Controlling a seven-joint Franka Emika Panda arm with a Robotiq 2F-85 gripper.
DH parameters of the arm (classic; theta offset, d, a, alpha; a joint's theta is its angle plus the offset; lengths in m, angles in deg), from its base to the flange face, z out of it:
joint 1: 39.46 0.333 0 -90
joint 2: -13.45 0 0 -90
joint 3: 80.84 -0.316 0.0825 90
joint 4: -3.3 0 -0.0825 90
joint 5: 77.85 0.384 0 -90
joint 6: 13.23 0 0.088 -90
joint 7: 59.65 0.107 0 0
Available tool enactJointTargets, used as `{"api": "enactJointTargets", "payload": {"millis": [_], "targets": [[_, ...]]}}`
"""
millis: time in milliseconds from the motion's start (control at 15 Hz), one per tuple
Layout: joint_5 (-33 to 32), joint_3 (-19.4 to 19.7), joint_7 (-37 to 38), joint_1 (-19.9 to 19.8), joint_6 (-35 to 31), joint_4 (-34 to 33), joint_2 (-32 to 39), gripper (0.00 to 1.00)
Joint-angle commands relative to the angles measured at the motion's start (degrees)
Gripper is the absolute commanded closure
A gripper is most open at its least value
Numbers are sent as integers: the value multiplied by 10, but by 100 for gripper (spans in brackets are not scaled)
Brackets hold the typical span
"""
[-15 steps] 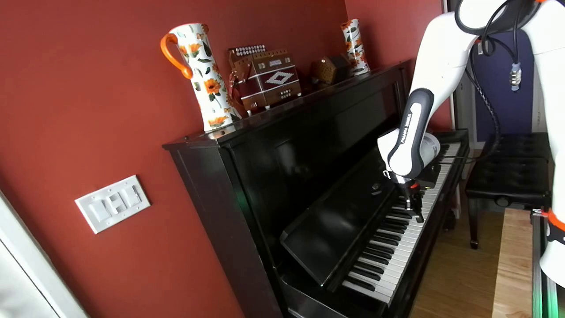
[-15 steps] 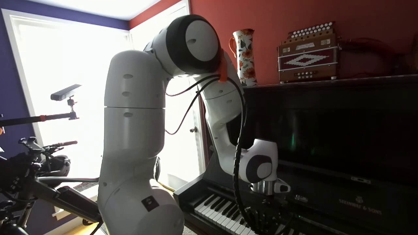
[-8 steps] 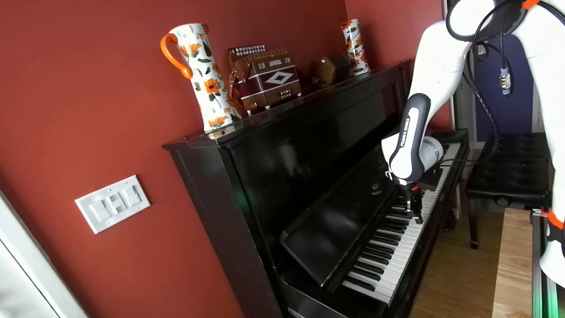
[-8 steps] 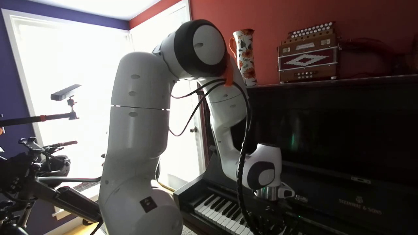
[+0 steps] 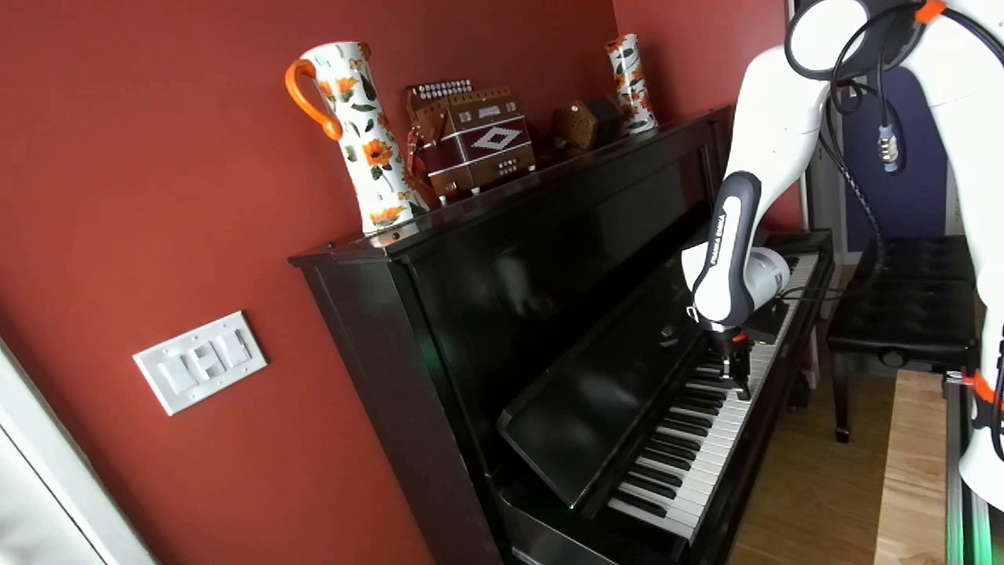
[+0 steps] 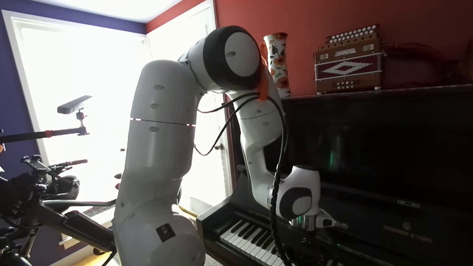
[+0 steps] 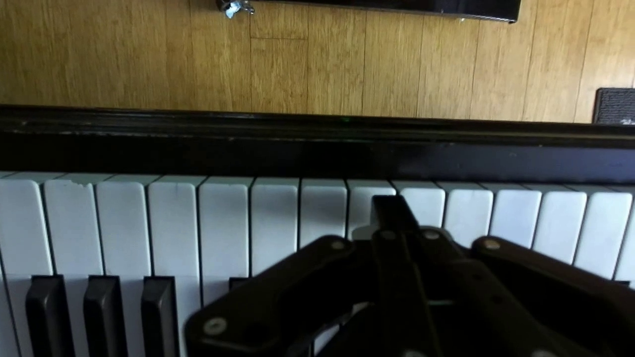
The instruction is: Press a key on the piano
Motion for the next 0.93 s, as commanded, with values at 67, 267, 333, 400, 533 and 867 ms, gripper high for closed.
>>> {"api": "enactJointTargets", "payload": {"millis": [67,267,333,400,533,867], "targets": [[19,-15,-20,-20,-19,-6,21,100],[16,-16,-18,-23,-26,-7,24,100],[16,-16,-17,-24,-28,-7,25,100],[15,-16,-17,-25,-30,-6,25,100],[15,-17,-16,-26,-34,-6,26,100],[19,-24,-18,-31,-32,-8,34,100]]}}
